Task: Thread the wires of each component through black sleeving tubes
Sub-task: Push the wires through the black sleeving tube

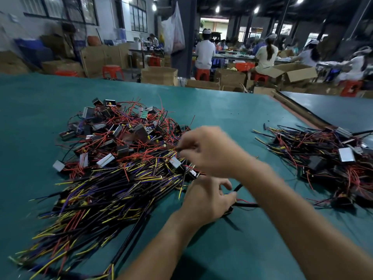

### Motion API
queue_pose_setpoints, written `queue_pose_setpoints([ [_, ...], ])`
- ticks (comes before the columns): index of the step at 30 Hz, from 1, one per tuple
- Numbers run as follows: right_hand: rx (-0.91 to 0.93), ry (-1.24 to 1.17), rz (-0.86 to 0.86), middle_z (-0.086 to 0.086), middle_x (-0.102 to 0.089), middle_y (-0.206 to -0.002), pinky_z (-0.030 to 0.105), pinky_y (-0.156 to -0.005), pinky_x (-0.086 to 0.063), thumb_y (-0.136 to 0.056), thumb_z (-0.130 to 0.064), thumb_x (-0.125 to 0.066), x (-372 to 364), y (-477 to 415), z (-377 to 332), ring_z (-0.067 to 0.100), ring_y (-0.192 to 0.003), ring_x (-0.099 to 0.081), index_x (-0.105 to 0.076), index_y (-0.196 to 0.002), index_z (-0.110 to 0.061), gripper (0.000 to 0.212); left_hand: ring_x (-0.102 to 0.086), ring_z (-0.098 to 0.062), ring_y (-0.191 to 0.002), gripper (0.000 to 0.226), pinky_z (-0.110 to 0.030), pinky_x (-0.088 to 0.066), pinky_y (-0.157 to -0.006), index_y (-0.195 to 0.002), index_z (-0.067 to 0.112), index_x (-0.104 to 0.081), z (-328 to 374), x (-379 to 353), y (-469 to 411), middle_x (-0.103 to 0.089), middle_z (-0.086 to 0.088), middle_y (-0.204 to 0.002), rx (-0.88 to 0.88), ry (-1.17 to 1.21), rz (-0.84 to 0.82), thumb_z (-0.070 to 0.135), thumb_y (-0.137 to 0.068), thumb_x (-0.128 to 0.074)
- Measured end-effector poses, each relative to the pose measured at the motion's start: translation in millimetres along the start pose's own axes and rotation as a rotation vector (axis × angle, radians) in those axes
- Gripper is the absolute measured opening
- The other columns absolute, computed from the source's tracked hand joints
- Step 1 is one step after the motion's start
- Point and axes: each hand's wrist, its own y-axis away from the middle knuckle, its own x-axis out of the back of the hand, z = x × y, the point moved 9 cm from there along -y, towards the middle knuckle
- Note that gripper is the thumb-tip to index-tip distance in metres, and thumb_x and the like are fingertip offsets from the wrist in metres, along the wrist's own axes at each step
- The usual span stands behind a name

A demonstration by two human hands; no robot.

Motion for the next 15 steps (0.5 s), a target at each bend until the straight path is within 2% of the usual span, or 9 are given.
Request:
queue_pose_setpoints([
  [1,-0.061,-0.173,0.111,-0.005,-0.070,-0.077,0.022,-0.061,-0.048,-0.087,-0.014,-0.067,22,9,23,-0.002,-0.060,-0.057,-0.074,-0.090,-0.016,0.008,-0.058,-0.005,-0.066,0.036,-0.019,-0.044,-0.067,-0.104,0.029,-0.070,2,0,-1,-0.062,0.008,-0.064,-0.023,0.002,0.003,0.050,-0.076,-0.072],
  [2,-0.126,-0.363,0.213,-0.004,-0.069,-0.073,0.019,-0.056,-0.047,-0.090,-0.009,-0.065,38,20,48,-0.003,-0.053,-0.053,-0.073,-0.092,-0.009,0.009,-0.056,-0.004,-0.067,0.039,-0.013,-0.042,-0.066,-0.107,0.030,-0.069,5,-1,-2,-0.061,0.009,-0.066,-0.050,0.027,0.013,0.050,-0.074,-0.073],
  [4,-0.281,-0.658,0.348,0.000,-0.067,-0.067,0.019,-0.048,-0.046,-0.094,-0.001,-0.057,51,42,100,0.005,-0.046,-0.050,-0.068,-0.093,0.001,0.012,-0.051,0.001,-0.076,0.050,-0.002,-0.033,-0.068,-0.116,0.032,-0.066,9,-6,-3,-0.060,0.015,-0.087,-0.081,0.084,-0.038,0.050,-0.070,-0.076],
  [6,-0.445,-0.839,0.399,0.003,-0.067,-0.064,0.020,-0.043,-0.044,-0.098,-0.001,-0.049,43,65,143,0.010,-0.042,-0.049,-0.064,-0.094,-0.002,0.016,-0.051,0.004,-0.090,0.060,-0.002,-0.035,-0.080,-0.123,0.031,-0.061,11,-13,-4,-0.061,0.015,-0.109,-0.117,0.156,-0.098,0.044,-0.068,-0.080],
  [7,-0.511,-0.897,0.409,0.003,-0.067,-0.062,0.020,-0.041,-0.044,-0.100,-0.002,-0.045,36,75,159,0.011,-0.040,-0.049,-0.061,-0.095,-0.004,0.016,-0.054,0.002,-0.096,0.062,-0.007,-0.040,-0.085,-0.125,0.030,-0.060,10,-15,-5,-0.063,0.014,-0.112,-0.120,0.184,-0.126,0.039,-0.067,-0.082],
  [9,-0.602,-0.978,0.395,0.006,-0.067,-0.059,0.022,-0.040,-0.044,-0.102,-0.005,-0.042,20,88,180,0.013,-0.037,-0.049,-0.056,-0.099,-0.005,0.014,-0.062,-0.003,-0.091,0.056,-0.017,-0.048,-0.085,-0.120,0.028,-0.065,8,-16,-6,-0.070,0.009,-0.101,-0.118,0.167,-0.142,0.031,-0.067,-0.084],
  [12,-0.604,-1.063,0.341,0.011,-0.067,-0.063,0.023,-0.043,-0.047,-0.099,-0.001,-0.045,6,96,186,0.015,-0.041,-0.051,-0.051,-0.105,-0.005,0.009,-0.061,-0.005,-0.068,0.025,-0.022,-0.050,-0.069,-0.086,0.022,-0.072,9,-10,-9,-0.070,0.006,-0.074,-0.148,0.084,-0.046,0.031,-0.065,-0.082],
  [15,-0.559,-1.115,0.314,0.015,-0.069,-0.068,0.023,-0.047,-0.049,-0.095,0.006,-0.051,2,93,179,0.015,-0.046,-0.052,-0.049,-0.107,-0.004,0.015,-0.058,-0.008,-0.059,0.024,-0.033,-0.049,-0.059,-0.072,0.021,-0.064,-1,2,-9,-0.065,0.010,-0.064,-0.055,-0.026,0.097,0.041,-0.060,-0.073],
])
